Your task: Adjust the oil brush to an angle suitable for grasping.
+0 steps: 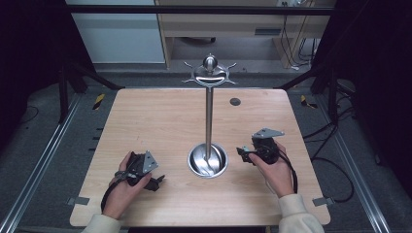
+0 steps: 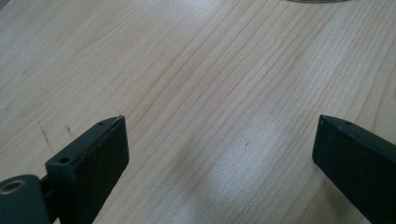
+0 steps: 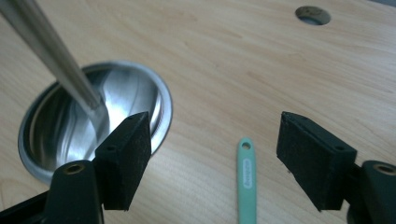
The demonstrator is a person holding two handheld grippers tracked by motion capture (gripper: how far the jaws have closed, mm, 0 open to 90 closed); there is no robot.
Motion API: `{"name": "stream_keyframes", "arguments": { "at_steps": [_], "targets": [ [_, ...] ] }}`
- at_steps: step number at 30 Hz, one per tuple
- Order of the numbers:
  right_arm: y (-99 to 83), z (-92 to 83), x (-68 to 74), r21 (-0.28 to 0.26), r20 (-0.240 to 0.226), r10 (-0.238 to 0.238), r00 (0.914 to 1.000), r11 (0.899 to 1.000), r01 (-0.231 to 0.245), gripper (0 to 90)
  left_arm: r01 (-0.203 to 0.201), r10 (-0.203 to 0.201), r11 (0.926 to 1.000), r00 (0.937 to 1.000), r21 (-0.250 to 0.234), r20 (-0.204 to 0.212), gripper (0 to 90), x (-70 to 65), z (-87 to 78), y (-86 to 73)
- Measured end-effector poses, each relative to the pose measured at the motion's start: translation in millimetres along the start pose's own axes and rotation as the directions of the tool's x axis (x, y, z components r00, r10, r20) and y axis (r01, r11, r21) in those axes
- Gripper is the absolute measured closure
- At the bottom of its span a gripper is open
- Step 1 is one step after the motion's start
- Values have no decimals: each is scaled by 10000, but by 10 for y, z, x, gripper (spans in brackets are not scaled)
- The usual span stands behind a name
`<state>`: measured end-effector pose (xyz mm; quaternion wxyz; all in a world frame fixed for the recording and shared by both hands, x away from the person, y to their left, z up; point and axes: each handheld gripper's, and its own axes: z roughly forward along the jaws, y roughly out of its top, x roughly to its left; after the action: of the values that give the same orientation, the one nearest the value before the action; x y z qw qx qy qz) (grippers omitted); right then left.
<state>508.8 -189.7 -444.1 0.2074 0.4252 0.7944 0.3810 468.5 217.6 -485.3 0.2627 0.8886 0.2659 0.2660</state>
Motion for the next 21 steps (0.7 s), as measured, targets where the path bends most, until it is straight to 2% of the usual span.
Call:
{"name": "stream_keyframes", "arguments": {
  "at_steps": [2,6,12,13,16,18,19,21],
  "targets": [
    [-15,20,21,88,-54,-85,9999,9999,85,319,18,-18,10000,10000,-17,-3,33,3,-1,0],
    [-39,56,49,365,-57,-430,9991,9984,432,348,66,-66,10000,10000,-12,-29,33,15,2,-6],
    [-64,74,75,497,-250,-596,9979,9969,608,384,4,-4,10000,10000,-6,-14,33,1,0,2],
    [-70,79,87,557,-403,-656,9970,9961,678,438,20,-20,10000,10000,-36,-9,33,4,1,0],
    [-82,105,106,676,-536,-742,9958,9947,778,513,55,-55,10000,10000,-57,-23,33,9,2,-4],
    [-93,121,110,772,-492,-910,9946,9925,947,581,56,-56,10000,10000,-64,-19,33,10,2,-3],
    [-93,121,110,772,-492,-910,9946,9925,947,581,56,-56,10000,10000,-64,-19,33,10,2,-3],
    [-118,131,96,855,-232,-1063,9941,9905,1079,671,35,-35,10000,10000,-35,-22,33,7,4,-2]
  ]
}}
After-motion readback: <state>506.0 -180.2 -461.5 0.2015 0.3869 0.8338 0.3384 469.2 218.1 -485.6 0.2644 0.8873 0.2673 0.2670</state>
